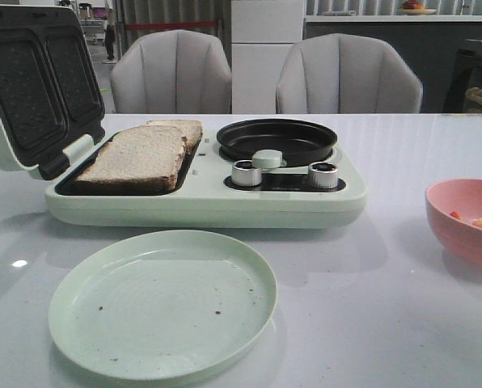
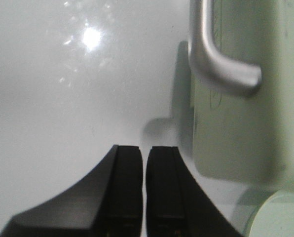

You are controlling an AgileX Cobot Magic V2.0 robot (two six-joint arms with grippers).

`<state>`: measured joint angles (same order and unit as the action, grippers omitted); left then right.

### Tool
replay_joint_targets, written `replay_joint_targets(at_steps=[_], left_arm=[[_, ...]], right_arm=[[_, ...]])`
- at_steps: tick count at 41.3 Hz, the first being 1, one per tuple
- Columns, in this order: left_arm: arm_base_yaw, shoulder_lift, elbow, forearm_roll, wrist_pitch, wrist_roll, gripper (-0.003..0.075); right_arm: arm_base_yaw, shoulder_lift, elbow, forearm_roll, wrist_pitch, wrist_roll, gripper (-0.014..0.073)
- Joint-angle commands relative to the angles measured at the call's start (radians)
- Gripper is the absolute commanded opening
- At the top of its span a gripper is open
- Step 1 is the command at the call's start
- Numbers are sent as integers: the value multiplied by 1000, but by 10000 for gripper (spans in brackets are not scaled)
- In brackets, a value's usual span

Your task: Make breakfast with bread and shrimp

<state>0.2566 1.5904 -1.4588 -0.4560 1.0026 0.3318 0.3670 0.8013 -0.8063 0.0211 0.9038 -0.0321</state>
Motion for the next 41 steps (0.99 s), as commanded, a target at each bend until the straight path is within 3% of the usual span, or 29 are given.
replay_joint_targets(at_steps=[1, 14, 41], left_arm=[[1, 35, -112, -63, -47, 14, 118], [0, 214, -302, -150, -48, 14, 99], [-98, 225, -309, -173, 12, 14, 99]], right_arm=[[-5, -8, -25, -3, -51, 1, 443], [-5, -8, -25, -3, -51, 1, 443], [-5, -8, -25, -3, -51, 1, 443]])
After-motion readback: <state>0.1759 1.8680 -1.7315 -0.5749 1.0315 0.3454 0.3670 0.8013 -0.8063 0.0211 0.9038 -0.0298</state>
